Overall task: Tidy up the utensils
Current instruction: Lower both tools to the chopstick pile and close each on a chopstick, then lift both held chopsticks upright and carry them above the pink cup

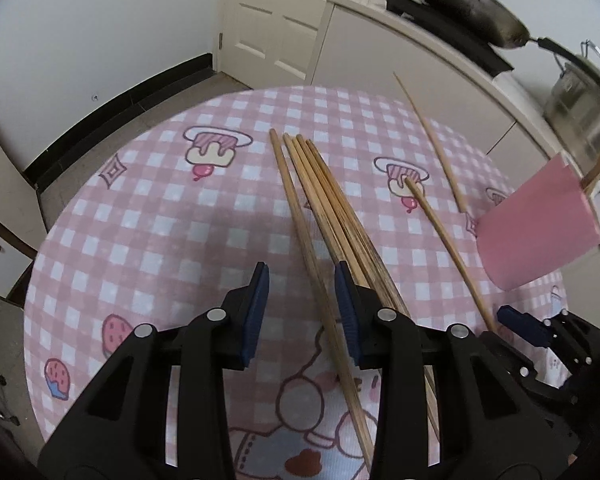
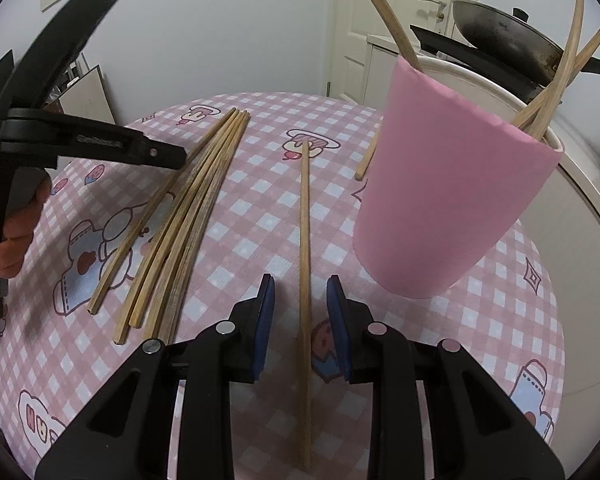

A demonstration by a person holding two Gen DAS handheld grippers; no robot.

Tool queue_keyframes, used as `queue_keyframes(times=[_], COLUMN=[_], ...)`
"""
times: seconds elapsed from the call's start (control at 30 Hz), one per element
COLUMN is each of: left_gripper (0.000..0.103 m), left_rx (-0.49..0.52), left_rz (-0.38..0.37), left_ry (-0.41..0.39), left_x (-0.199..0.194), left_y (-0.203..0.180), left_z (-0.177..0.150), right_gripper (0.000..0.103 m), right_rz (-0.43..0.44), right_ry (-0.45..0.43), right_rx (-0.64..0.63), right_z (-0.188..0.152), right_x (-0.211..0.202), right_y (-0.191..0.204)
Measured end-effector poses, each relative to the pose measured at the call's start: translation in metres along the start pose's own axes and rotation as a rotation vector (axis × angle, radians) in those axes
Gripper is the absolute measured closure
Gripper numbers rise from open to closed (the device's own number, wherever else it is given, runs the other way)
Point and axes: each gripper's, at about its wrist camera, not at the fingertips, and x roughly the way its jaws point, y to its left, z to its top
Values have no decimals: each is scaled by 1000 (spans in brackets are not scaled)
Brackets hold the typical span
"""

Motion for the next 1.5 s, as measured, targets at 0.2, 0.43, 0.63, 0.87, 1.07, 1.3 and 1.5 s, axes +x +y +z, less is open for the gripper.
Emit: queue_keyframes(times=[0.2, 0.43, 0.63, 0.87, 1.07, 1.3, 1.5], left_gripper=[83, 95, 95, 96, 96, 95, 95], left_rx=[19, 26, 19, 67, 87, 75, 52], left_rz=[42, 34, -9, -30, -44, -42, -40], left_ry=[-38, -50, -28, -6, 6, 14, 45], left_x=[10, 2, -11, -36, -51, -54, -38], left_y=[5, 14, 23, 28, 31, 33, 34], left_z=[14, 7, -13, -51, -76, -74, -49], right_gripper=[78, 81, 98, 98, 98, 98, 97], right_rz=[1, 3, 17, 48, 62, 45, 40], right_ry=[7, 17, 36, 76, 139, 156, 171], right_rx=[5, 11, 8, -41, -109, -93, -95], right_z=[2, 4, 1, -17, -32, -18, 7], right_x=[3, 7, 4, -13, -29, -18, 2], right_y=[-1, -1, 4, 24, 45, 43, 39])
